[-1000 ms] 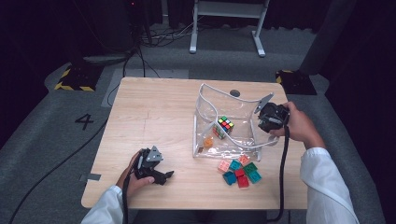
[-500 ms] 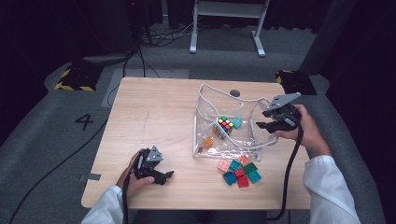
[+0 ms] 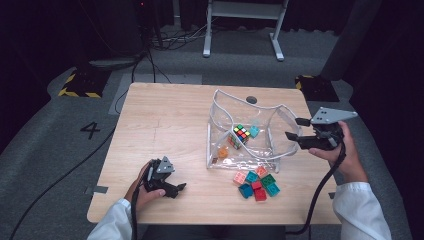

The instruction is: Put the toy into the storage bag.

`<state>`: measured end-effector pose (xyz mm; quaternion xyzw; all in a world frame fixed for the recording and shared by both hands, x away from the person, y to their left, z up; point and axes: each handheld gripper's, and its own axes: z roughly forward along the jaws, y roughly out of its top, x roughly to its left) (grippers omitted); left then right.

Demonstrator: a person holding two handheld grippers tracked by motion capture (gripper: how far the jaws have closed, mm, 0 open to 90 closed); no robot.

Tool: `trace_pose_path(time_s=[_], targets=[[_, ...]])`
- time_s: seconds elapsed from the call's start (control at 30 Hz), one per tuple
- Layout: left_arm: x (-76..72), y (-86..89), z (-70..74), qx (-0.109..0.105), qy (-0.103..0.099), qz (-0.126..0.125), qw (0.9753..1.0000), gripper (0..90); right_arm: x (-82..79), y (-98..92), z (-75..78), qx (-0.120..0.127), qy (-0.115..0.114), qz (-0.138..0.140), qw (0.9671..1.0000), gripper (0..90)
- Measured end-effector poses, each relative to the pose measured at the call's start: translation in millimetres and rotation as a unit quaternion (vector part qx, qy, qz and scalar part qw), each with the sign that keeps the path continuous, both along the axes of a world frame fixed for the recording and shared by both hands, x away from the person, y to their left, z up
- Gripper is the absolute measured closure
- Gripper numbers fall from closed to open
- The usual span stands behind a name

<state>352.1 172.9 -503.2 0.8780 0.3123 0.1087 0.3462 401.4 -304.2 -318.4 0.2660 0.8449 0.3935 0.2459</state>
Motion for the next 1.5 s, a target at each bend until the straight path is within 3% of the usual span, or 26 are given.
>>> trace_pose_path(time_s=[0.2,0.57,0.8,0.87,1.23,1.5], targets=[[-0.1,0.0,0.1,0.000,0.000,0.000,1.0000,10.3,-23.0,-21.6,-1.3,0.042,-0.023,-0.026,0.9985,33.3],[-0.1,0.0,0.1,0.000,0.000,0.000,1.0000,10.3,-56.4,-41.8,-22.4,0.053,-0.042,-0.044,0.9967,30.9],[-0.2,0.0,0.1,0.001,-0.001,0.001,1.0000,10.3,-70.3,-47.1,-46.1,0.054,-0.025,-0.045,0.9972,30.8],[-0.1,0.2,0.4,0.002,-0.003,0.000,1.0000,10.3,-73.3,-46.8,-62.2,0.057,-0.007,-0.043,0.9974,30.8],[-0.5,0.0,0.4,0.003,-0.004,0.004,1.0000,10.3,-80.7,-26.4,-119.4,0.038,0.054,-0.018,0.9977,31.6],[-0.6,-0.1,0.3,0.002,-0.004,0.004,1.0000,10.3,-85.0,-14.1,-143.1,0.036,0.075,-0.002,0.9965,31.9]])
